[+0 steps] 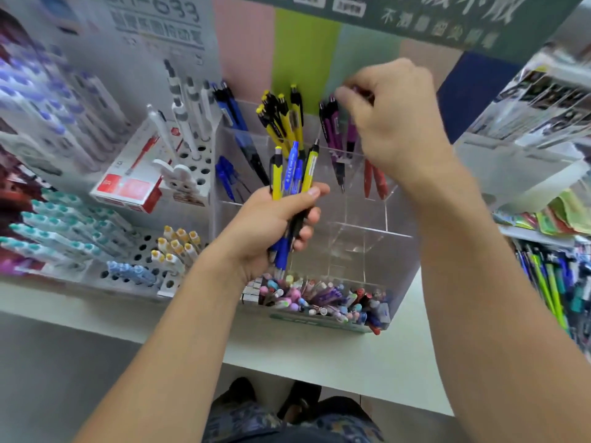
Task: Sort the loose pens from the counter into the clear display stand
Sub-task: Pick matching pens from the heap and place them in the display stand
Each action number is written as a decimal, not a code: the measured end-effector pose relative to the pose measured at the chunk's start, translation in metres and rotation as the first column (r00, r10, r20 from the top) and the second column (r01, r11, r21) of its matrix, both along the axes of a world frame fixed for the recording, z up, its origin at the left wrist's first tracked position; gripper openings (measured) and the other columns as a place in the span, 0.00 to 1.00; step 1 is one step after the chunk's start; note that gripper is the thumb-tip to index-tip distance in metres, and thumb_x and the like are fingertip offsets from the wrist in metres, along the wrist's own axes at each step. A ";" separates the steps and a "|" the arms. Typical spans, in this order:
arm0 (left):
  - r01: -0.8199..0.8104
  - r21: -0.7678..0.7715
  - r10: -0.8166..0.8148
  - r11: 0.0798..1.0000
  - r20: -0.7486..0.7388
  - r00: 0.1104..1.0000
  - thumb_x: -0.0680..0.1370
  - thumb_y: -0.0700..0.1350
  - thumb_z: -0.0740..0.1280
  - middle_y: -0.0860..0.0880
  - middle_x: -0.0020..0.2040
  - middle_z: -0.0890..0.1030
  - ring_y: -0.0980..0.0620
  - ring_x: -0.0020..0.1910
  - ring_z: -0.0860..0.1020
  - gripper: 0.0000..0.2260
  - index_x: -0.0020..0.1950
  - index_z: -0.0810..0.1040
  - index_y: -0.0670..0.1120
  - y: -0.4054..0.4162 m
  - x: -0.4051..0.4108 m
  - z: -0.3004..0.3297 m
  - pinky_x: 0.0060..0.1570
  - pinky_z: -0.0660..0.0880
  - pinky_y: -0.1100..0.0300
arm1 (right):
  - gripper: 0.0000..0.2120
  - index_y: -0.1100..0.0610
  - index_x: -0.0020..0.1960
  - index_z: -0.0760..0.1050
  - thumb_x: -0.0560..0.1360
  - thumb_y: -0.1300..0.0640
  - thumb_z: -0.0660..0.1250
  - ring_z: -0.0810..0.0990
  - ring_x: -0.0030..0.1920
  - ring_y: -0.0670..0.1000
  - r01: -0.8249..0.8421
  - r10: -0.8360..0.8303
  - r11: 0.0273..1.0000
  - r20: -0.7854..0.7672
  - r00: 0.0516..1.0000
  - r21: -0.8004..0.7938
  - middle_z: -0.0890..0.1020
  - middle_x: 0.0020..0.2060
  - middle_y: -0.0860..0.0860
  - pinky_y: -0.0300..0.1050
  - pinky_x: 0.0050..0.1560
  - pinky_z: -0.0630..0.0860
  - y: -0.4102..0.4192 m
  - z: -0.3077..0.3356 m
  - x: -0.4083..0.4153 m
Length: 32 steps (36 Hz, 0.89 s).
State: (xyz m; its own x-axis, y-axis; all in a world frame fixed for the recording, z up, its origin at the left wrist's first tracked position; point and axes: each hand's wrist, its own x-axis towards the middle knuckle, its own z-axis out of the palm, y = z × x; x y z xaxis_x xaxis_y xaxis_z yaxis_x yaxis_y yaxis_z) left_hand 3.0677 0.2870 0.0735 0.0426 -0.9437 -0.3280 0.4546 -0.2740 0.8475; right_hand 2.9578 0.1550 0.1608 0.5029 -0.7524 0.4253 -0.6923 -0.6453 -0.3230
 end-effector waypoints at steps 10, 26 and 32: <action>0.063 -0.040 -0.067 0.997 -0.087 0.994 0.83 0.44 0.62 0.53 0.31 0.70 0.58 0.24 0.65 0.09 0.59 0.79 0.44 0.009 0.002 -0.006 0.22 0.63 0.66 | 0.12 0.52 0.52 0.84 0.76 0.45 0.69 0.81 0.45 0.52 0.113 -0.096 0.989 0.158 0.983 -0.100 0.84 0.44 0.50 0.48 0.50 0.75 0.025 -0.007 -0.004; 0.019 0.064 -0.029 0.998 0.165 0.986 0.83 0.49 0.65 0.47 0.31 0.77 0.53 0.23 0.72 0.10 0.46 0.75 0.45 0.015 -0.013 -0.021 0.22 0.69 0.62 | 0.14 0.57 0.41 0.74 0.84 0.59 0.59 0.68 0.23 0.43 -0.243 -0.480 0.707 0.703 0.524 0.664 0.78 0.30 0.54 0.35 0.21 0.62 0.066 -0.038 -0.026; -0.139 -0.048 0.133 0.989 0.695 0.707 0.77 0.50 0.73 0.53 0.31 0.74 0.52 0.31 0.70 0.12 0.39 0.73 0.50 0.013 -0.013 -0.037 0.35 0.68 0.55 | 0.11 0.64 0.44 0.81 0.79 0.56 0.71 0.71 0.24 0.48 -0.221 -0.062 0.800 0.444 0.894 0.557 0.79 0.31 0.62 0.46 0.23 0.71 0.069 -0.041 -0.030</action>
